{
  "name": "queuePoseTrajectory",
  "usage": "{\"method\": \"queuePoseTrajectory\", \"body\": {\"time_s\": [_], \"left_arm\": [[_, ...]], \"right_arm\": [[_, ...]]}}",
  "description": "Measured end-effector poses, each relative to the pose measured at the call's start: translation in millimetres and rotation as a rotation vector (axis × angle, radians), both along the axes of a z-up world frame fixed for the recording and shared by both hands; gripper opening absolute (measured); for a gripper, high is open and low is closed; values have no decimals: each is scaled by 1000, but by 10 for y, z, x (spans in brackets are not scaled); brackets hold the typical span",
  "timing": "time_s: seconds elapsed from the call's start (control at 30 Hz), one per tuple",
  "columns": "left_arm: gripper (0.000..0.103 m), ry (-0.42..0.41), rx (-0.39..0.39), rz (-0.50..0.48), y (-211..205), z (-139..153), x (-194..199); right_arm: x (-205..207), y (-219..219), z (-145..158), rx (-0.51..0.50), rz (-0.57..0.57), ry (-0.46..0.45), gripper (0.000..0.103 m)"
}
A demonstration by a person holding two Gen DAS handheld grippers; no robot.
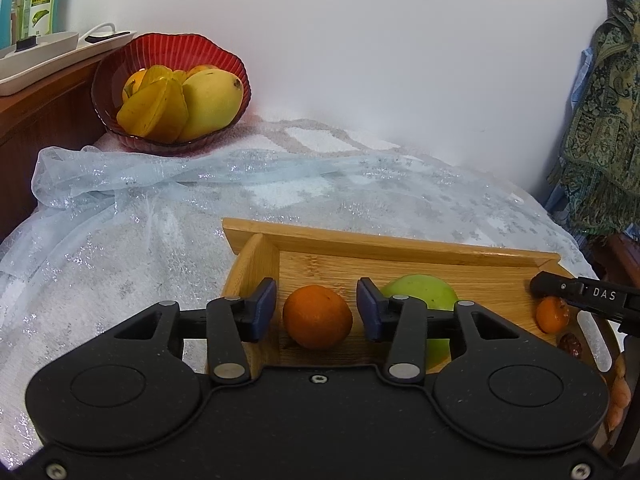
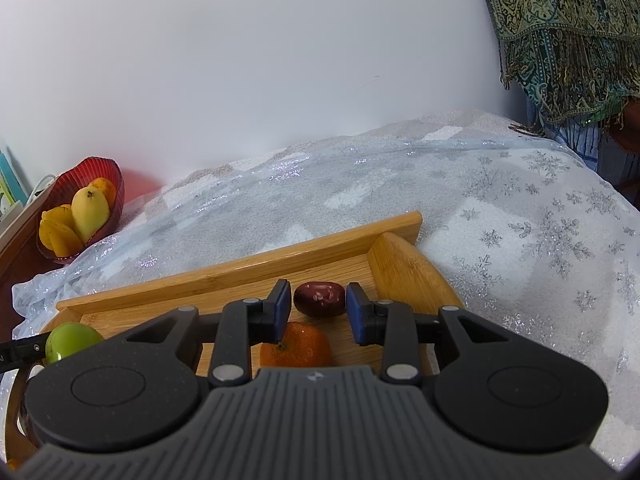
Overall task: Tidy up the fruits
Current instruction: 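Lift and carry the tangerine and red date over the tray with both tools, then open both tools to release the tangerine and red date on the tray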
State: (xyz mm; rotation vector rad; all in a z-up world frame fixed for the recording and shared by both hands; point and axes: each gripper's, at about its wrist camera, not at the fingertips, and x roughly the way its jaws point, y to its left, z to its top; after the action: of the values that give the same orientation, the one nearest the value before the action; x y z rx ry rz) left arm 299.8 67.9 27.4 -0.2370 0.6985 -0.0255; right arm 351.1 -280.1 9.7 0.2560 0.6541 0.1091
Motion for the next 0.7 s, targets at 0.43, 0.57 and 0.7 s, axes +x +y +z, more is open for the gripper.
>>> {"method": "queuePoseTrajectory", "body": {"time_s": [0.43, 0.57, 0.7], "left_arm": [[54, -30, 15, -3, 13, 60, -65], [65, -56, 7, 0, 32, 123, -120], [79, -85, 9, -16, 21, 185, -183]], "right_arm": [[-35, 33, 24, -11, 15, -8, 52], [-82, 58, 72, -20, 15, -31, 60], [-132, 80, 133, -17, 19, -64, 68]]}}
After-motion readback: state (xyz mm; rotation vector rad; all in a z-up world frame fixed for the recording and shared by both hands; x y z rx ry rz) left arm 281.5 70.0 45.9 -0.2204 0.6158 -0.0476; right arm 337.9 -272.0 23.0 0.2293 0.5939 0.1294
